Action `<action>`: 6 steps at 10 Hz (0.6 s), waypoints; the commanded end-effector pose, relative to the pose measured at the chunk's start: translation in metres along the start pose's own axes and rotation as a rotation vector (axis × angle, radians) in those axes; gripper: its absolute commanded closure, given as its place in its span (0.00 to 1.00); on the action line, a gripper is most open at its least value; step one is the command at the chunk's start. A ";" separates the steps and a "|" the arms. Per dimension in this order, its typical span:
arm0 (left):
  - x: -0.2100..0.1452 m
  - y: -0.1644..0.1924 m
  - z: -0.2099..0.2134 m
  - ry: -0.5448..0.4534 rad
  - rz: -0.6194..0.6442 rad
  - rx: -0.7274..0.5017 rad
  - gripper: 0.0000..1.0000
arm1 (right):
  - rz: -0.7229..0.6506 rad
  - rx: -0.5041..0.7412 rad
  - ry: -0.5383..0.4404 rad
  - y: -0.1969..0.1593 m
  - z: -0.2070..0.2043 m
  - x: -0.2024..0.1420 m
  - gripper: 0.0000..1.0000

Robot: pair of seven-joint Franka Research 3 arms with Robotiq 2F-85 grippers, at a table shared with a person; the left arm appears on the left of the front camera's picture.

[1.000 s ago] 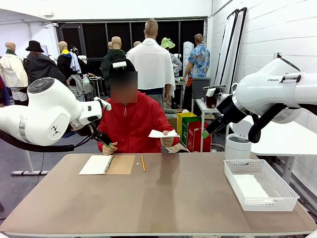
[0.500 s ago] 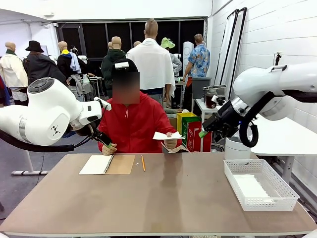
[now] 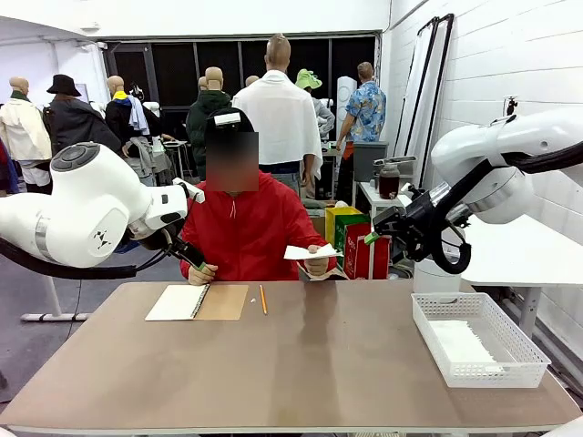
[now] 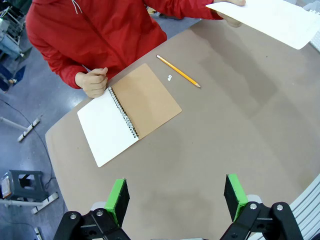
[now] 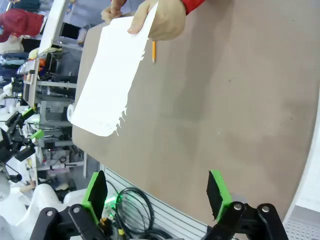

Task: Sort the paper based on its condition.
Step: If a person hands you a paper, place it in the Organizing basket , and if it's crumpled, put it in the Trash can.

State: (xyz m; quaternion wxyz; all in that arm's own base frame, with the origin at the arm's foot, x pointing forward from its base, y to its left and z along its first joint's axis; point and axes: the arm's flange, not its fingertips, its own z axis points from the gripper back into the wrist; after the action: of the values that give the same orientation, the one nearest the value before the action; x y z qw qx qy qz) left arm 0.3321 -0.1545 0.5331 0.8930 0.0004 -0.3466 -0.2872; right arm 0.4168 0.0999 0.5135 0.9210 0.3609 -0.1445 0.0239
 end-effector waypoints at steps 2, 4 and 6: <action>0.000 0.000 0.000 0.001 -0.001 0.002 0.00 | 0.003 0.011 0.012 -0.002 0.001 -0.001 0.00; 0.000 0.000 0.000 0.001 -0.001 0.002 0.00 | -0.002 -0.007 0.006 -0.001 0.001 -0.001 0.00; 0.000 0.000 0.000 0.001 -0.001 0.002 0.00 | -0.236 0.111 0.066 -0.005 -0.018 0.027 0.00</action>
State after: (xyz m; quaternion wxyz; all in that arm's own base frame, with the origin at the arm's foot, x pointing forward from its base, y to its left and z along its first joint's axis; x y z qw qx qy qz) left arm 0.3320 -0.1545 0.5331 0.8929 0.0005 -0.3467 -0.2873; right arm 0.4260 0.1014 0.5059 0.9147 0.3900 -0.1039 -0.0179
